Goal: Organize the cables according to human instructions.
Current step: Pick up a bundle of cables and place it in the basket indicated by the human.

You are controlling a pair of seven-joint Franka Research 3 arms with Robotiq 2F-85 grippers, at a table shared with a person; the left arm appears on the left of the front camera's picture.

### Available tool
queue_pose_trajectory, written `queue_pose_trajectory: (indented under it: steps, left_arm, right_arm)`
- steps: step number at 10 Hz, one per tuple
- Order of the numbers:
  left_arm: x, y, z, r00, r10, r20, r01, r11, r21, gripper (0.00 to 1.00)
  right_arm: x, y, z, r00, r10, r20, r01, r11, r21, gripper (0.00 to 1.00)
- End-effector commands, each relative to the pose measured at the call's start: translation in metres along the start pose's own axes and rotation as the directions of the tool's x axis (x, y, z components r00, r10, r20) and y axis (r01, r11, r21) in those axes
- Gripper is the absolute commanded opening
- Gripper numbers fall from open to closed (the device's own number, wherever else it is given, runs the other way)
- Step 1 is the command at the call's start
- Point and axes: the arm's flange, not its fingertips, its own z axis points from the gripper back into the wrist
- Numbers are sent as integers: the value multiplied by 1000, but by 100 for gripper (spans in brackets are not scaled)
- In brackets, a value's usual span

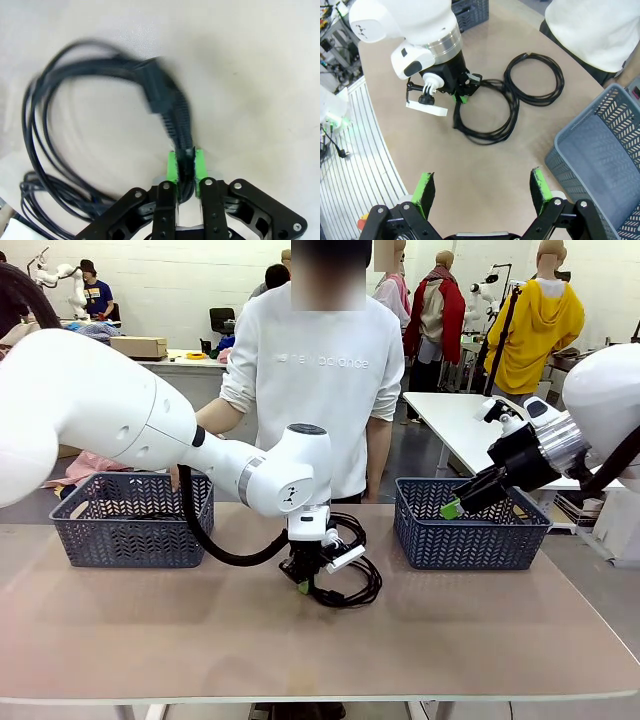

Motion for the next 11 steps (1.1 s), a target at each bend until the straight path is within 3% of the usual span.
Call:
queue_pose_trajectory:
  steps: [1, 4, 6, 9, 11]
  left_arm:
    - [0, 0, 2, 1000, 0, -8, 0, 1000, -10, 0]
    - [7, -6, 17, 999, -33, -3, 33, 999, 6, 0]
    - [15, -21, 53, 999, -47, 3, 47, 998, 29, 0]
    - [-8, -56, 129, 991, 107, -77, -103, 993, 57, 0]
    - [-50, -87, 166, 961, 260, -91, -253, 964, 81, 0]
  right_arm:
    - [1, -3, -2, 999, 19, 28, -19, 1000, 15, 100]
    - [1, -3, -2, 999, 19, 28, -19, 1000, 15, 100]
    - [1, -3, -2, 999, 19, 28, -19, 1000, 15, 100]
    - [1, -3, -2, 999, 19, 28, -19, 1000, 15, 100]
    - [1, -3, -2, 999, 19, 28, -19, 1000, 15, 100]
